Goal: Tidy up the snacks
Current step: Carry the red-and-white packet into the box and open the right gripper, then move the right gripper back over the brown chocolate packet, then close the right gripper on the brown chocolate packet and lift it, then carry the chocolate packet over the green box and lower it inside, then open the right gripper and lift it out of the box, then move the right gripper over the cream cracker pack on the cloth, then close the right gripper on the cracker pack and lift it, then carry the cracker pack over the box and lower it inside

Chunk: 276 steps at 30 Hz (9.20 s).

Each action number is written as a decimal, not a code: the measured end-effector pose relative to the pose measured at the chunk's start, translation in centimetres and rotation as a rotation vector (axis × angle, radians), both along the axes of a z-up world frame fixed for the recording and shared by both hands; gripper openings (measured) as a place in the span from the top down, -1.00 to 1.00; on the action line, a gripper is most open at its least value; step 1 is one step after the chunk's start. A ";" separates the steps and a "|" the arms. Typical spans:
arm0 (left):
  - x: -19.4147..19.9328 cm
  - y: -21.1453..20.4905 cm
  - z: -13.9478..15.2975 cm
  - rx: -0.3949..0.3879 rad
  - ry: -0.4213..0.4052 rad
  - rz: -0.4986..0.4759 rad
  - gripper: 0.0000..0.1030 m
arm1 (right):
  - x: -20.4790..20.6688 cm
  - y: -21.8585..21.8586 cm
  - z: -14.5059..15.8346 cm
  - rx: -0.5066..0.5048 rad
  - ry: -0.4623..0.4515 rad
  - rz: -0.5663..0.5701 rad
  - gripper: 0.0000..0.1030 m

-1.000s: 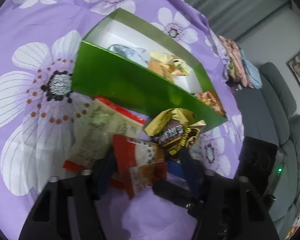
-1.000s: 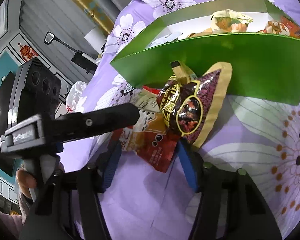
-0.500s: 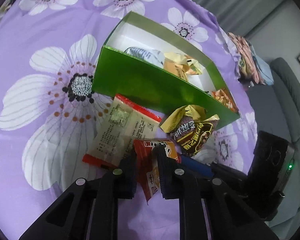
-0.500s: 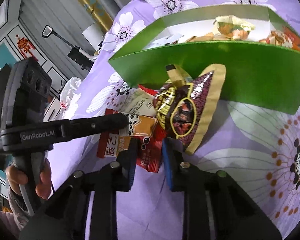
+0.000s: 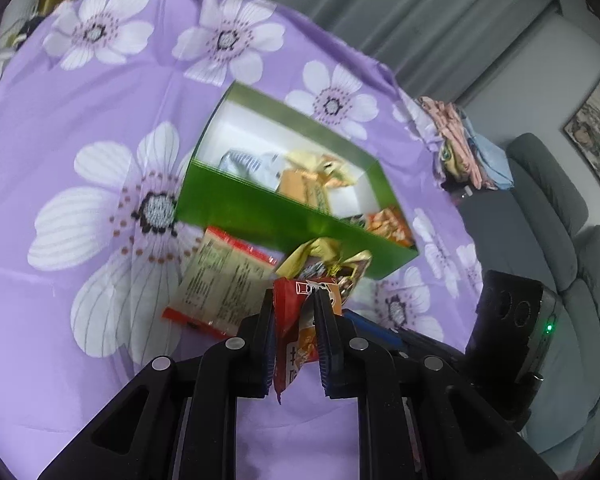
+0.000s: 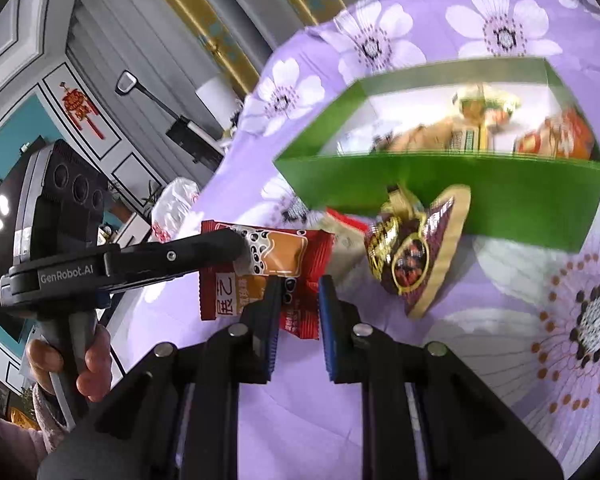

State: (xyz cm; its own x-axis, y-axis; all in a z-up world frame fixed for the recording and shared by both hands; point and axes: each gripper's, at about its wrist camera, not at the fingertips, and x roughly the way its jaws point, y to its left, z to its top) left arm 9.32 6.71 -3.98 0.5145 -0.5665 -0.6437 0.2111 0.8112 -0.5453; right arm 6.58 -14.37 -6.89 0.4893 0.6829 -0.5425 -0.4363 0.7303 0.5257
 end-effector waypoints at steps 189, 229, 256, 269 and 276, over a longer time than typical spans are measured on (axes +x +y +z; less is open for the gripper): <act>7.0 0.8 1.2 0.131 -0.048 0.185 -0.83 | 3.6 -9.6 3.4 -0.119 -0.128 -0.263 -0.25; 6.4 0.3 -7.0 0.029 0.137 -0.023 -0.92 | 3.3 5.1 -4.1 -0.274 0.049 0.082 -0.25; 4.3 -0.1 -5.8 0.042 0.119 0.021 0.16 | 3.5 4.1 -3.6 -0.268 -0.011 0.055 0.36; 0.9 -2.7 -2.0 0.080 0.002 -0.037 0.16 | 0.4 0.8 -0.5 -0.229 -0.104 -0.006 0.38; 1.5 -4.3 0.5 0.107 -0.036 -0.059 0.16 | 0.6 -0.5 1.2 -0.193 -0.139 -0.035 0.38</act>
State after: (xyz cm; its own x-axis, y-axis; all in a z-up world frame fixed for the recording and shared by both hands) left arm 10.84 2.44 -3.50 0.5061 -0.5252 -0.6841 0.2779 0.8502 -0.4471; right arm 7.15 -14.84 -5.73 0.5902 0.5543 -0.5868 -0.4674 0.8274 0.3114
